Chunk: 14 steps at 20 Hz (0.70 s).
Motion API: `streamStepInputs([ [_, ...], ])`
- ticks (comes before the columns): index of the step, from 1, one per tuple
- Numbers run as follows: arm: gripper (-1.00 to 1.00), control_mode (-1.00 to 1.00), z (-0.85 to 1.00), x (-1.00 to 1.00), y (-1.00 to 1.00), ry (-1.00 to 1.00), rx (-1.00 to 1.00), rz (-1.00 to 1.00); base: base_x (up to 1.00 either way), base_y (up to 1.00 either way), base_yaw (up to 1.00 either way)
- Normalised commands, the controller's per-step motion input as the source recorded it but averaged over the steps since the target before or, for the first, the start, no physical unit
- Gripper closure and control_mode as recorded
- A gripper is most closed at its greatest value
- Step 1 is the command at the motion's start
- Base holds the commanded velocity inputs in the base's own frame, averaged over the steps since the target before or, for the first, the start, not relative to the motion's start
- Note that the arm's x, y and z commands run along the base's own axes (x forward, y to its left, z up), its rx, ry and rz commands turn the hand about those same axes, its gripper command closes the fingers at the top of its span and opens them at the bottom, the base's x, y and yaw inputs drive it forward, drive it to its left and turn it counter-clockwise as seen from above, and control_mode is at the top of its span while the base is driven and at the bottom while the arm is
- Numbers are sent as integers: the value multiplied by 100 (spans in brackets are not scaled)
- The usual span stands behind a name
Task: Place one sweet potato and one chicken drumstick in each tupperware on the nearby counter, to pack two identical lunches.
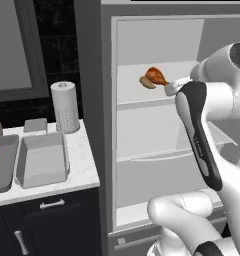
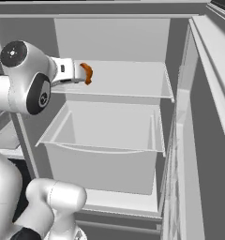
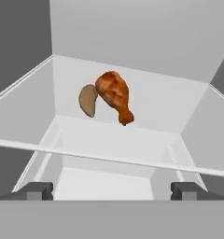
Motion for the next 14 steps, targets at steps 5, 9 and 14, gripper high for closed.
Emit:
streamStepInputs([
  [5, -100, -100, 0, 85, -3, 3, 0, 0, 0, 0, 0],
  [9, -100, -100, -1, 88, -3, 14, 0, 0, 0, 0, 0],
  [14, -100, -100, -7, 81, -10, 19, 0, 0, 0, 0, 0],
])
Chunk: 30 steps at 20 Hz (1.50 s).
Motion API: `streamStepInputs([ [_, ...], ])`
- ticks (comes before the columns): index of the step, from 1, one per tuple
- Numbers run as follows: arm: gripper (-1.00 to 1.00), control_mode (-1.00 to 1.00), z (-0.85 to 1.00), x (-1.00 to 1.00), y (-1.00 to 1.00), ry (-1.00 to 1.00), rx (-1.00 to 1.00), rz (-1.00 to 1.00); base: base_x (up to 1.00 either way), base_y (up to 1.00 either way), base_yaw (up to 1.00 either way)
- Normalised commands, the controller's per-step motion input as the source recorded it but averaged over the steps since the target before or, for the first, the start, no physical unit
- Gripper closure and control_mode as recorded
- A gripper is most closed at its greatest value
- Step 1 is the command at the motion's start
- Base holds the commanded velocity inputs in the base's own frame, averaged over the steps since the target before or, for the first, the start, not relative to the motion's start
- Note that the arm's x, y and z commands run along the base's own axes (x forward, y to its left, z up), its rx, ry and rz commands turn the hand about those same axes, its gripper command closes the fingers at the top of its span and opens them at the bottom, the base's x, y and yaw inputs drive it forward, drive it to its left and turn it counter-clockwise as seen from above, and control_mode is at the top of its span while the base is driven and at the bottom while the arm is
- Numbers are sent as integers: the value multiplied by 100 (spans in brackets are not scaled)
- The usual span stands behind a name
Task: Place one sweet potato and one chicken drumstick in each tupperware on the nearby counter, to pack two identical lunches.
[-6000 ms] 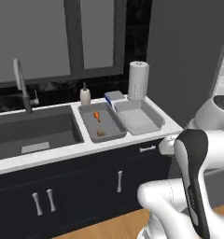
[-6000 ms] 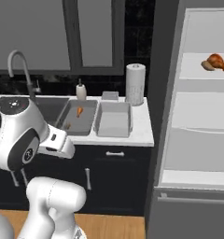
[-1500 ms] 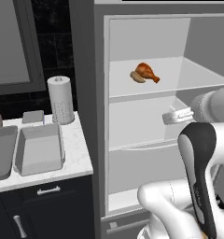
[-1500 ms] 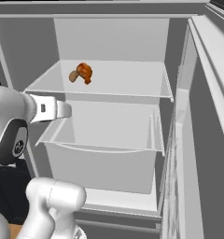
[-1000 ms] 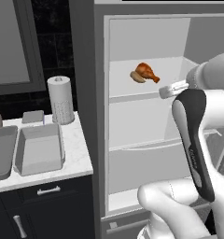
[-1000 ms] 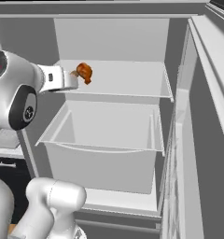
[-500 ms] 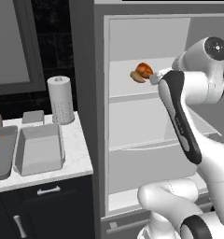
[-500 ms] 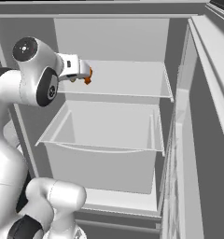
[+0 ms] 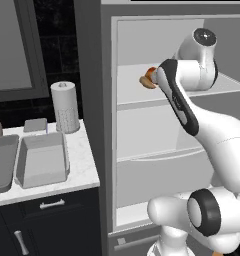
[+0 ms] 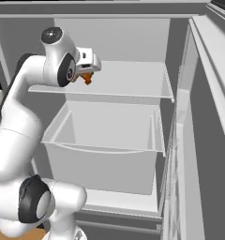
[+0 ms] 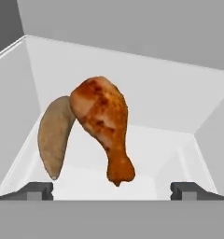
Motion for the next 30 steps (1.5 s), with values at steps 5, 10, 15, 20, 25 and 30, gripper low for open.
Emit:
streamStepInputs([
  [5, -100, -100, -37, 30, -1, 9, 1, 0, 0, 0, 0],
  [10, -100, -100, -45, 26, 0, 0, 1, 0, 0, 0, 0],
  [15, -100, -100, -28, 40, 0, 1, 1, 0, 0, 0, 0],
  [20, -100, -100, -17, 34, 0, 6, 0, 0, 0, 0, 0],
  [25, 100, -100, -24, 16, 0, 11, 0, 0, 0, 0, 0],
  [30, 100, -100, -27, 1, -5, 7, 4, 0, 0, 0, 0],
])
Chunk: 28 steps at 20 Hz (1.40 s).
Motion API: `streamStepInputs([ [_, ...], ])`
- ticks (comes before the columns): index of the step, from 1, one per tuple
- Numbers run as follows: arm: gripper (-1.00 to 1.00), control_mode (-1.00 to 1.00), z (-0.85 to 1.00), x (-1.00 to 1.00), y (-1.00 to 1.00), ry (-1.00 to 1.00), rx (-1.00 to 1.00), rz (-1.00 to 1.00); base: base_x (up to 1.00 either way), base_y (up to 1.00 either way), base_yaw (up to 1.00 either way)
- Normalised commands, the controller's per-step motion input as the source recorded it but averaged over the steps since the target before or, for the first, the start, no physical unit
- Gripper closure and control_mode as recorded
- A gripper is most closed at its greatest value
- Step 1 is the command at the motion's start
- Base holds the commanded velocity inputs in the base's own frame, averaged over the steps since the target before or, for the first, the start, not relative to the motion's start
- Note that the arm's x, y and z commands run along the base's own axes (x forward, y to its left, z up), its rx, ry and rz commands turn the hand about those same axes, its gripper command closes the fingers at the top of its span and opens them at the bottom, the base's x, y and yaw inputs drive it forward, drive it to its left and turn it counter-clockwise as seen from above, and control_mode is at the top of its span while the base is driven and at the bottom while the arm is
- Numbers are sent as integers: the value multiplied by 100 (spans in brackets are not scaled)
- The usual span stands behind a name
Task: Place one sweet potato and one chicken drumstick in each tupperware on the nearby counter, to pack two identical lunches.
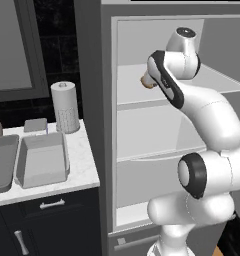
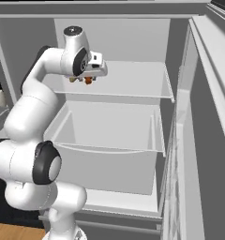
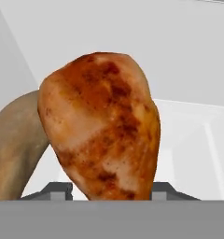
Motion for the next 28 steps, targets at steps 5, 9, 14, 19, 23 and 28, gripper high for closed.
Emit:
streamStepInputs([
  [5, 100, -100, -28, -21, -25, -3, 7, 0, 0, 0, 0],
  [9, 100, -100, -12, -35, -29, -16, 8, 0, 0, 0, 0],
  [14, 100, -100, 0, -63, -1, -22, 0, -3, 0, 0, 0],
  [19, 100, -100, 1, -73, 0, -8, 0, -8, 0, 0, 0],
  [23, 100, -100, 0, -94, 0, 5, 0, -5, 0, 0, 0],
  [28, 100, -100, 1, -100, 0, 2, 0, -4, 0, 0, 0],
])
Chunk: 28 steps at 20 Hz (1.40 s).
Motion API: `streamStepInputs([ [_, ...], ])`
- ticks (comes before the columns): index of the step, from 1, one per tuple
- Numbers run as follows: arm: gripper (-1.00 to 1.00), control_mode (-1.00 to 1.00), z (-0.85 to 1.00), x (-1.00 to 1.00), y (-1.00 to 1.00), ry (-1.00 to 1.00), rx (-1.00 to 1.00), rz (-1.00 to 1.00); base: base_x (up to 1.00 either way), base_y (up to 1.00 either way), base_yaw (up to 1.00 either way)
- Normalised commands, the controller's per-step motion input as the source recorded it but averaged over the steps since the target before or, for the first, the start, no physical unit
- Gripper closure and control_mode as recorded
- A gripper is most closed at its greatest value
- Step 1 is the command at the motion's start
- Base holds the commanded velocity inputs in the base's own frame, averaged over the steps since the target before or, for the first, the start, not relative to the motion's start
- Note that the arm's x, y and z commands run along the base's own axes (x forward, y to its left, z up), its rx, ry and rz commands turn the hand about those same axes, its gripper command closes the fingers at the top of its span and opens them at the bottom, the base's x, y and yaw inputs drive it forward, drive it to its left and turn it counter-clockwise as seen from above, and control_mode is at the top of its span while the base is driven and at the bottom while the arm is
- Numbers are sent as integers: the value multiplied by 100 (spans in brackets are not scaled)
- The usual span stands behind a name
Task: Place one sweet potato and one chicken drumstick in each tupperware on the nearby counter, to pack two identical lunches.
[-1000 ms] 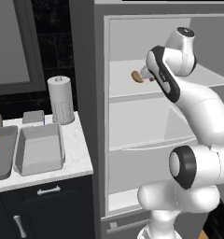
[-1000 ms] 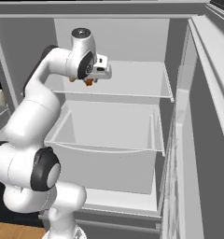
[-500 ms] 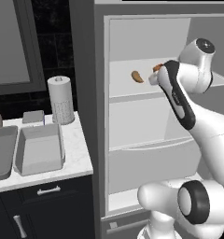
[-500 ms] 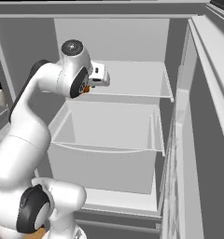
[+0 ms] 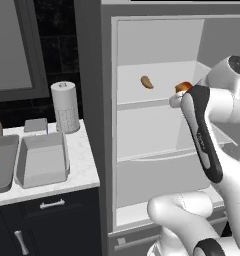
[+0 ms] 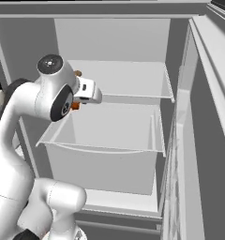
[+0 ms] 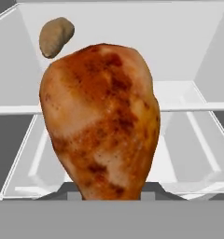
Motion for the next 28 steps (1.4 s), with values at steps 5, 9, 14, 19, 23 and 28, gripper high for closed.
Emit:
streamStepInputs([
  [5, 100, -100, 1, -100, 0, 0, 0, -2, 0, 0, 0],
  [9, 100, -100, 0, -100, 5, 0, 0, 0, 0, 0, 0],
  [14, 100, -100, -4, -99, 35, 1, 0, 0, 0, 0, 0],
  [19, 100, -100, -39, -43, 22, 9, -3, 0, 0, 0, 0],
  [23, 100, -100, -44, 0, 9, 0, 0, -3, 0, 0, 0],
  [28, 100, -100, -29, 0, 0, 0, 0, -3, 0, 0, 0],
])
